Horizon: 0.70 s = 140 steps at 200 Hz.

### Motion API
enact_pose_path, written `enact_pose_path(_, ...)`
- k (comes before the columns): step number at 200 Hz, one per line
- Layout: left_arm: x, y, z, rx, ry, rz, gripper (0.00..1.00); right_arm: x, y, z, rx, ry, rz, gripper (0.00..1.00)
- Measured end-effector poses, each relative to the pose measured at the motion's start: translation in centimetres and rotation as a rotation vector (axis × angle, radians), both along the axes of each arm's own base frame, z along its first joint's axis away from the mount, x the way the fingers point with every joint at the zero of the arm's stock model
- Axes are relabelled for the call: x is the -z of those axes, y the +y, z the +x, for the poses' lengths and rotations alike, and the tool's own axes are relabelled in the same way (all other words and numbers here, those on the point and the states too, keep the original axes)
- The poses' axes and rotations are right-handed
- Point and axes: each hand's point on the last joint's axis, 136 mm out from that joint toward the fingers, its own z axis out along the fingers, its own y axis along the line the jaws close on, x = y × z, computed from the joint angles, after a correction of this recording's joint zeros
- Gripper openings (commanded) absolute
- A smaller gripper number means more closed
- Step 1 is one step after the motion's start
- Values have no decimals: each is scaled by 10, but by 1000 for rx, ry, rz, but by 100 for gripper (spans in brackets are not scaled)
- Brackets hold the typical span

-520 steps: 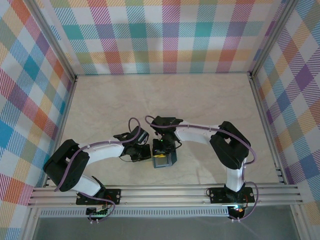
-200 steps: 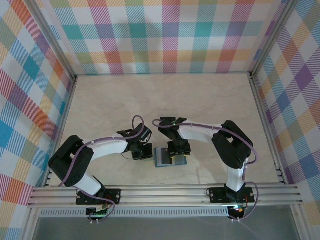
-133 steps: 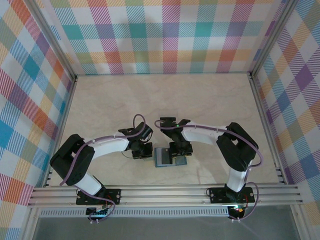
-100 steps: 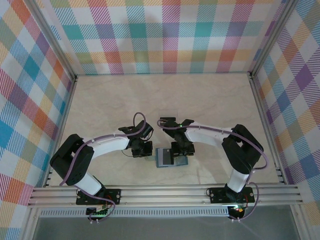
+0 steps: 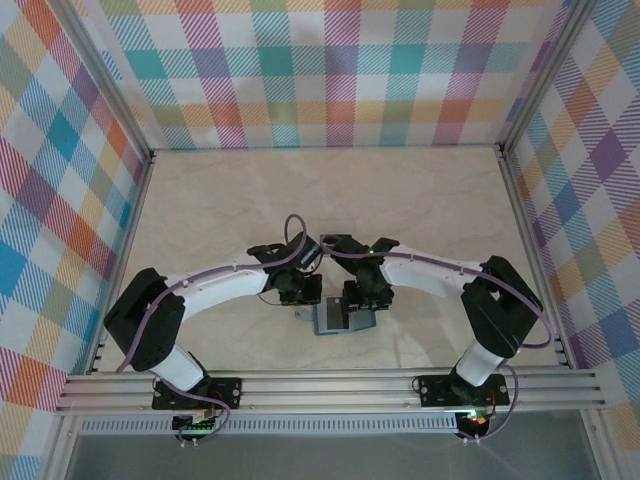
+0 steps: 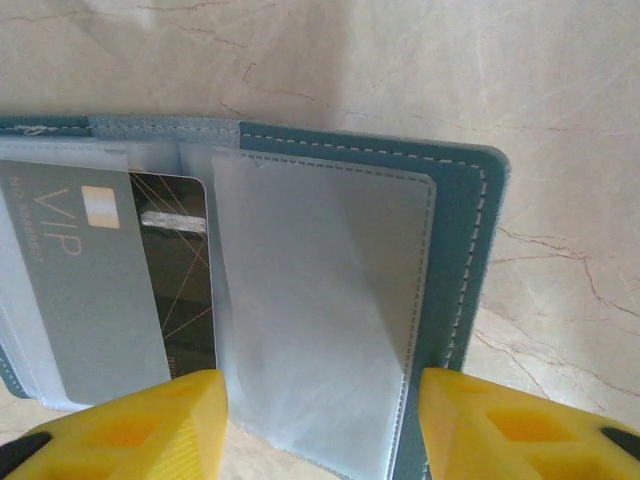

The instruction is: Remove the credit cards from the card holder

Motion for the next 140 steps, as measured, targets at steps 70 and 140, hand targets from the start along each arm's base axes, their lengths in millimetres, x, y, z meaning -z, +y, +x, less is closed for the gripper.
enact_pose_path(70,31,-14,-10,24,67,44,8,-33,0,4,3,-64,46,44)
enact_pose_path(140,37,-17,-8,21,61,35,8,-48,41,9,16,-51,279,23)
